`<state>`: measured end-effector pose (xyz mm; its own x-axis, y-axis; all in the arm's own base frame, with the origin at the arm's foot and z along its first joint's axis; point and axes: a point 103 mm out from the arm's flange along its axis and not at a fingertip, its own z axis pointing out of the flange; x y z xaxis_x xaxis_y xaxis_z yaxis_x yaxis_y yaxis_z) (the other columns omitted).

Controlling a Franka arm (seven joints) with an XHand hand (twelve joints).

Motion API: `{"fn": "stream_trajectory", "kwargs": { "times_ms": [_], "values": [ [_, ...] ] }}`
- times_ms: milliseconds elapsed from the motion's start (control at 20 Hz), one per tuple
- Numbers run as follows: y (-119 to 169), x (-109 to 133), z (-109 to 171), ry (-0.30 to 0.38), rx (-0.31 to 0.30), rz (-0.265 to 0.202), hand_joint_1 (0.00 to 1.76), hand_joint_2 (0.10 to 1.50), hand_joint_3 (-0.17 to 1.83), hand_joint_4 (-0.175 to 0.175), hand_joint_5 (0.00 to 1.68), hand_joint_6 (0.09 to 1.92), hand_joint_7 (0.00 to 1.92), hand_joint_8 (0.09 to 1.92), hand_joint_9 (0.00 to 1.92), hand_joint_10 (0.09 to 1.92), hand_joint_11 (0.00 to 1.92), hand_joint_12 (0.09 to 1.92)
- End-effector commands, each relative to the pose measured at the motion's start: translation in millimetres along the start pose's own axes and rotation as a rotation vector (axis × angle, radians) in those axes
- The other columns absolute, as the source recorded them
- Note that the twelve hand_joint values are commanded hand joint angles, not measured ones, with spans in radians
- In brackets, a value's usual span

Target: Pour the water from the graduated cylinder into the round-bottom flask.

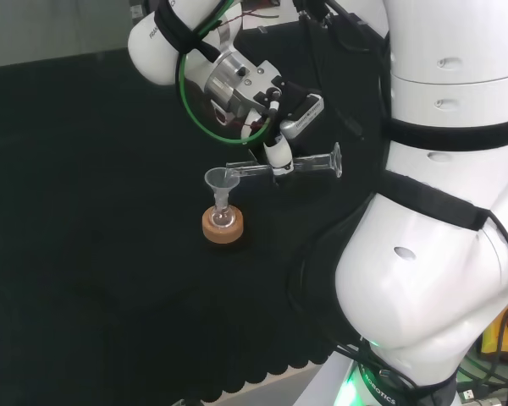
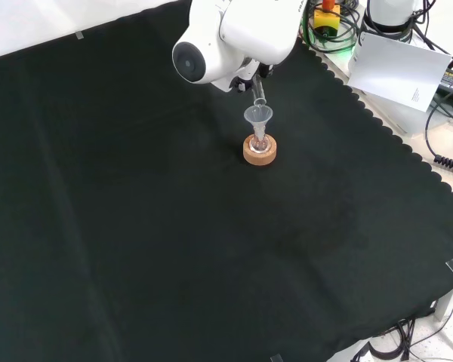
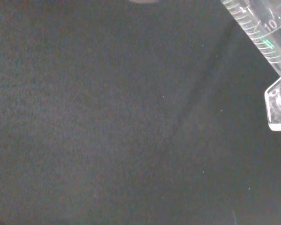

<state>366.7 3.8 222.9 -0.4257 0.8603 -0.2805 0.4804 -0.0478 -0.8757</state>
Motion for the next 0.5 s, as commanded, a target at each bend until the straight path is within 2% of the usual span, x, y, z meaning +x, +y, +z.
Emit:
{"fn": "stream_trajectory", "kwargs": {
  "times_ms": [50, 500],
  "values": [
    [-1.3, 5.2, -6.2, -0.023, 0.021, 0.031, 1.26, 1.11, 0.00, -0.175, 0.97, 1.02, 1.00, 1.00, 1.43, 0.09, 1.22, 0.76],
    [-3.5, 4.7, -11.6, -0.044, 0.047, 0.066, 1.26, 1.11, 0.00, -0.175, 0.97, 1.02, 1.00, 1.00, 1.43, 0.09, 1.23, 0.76]
  ]
}}
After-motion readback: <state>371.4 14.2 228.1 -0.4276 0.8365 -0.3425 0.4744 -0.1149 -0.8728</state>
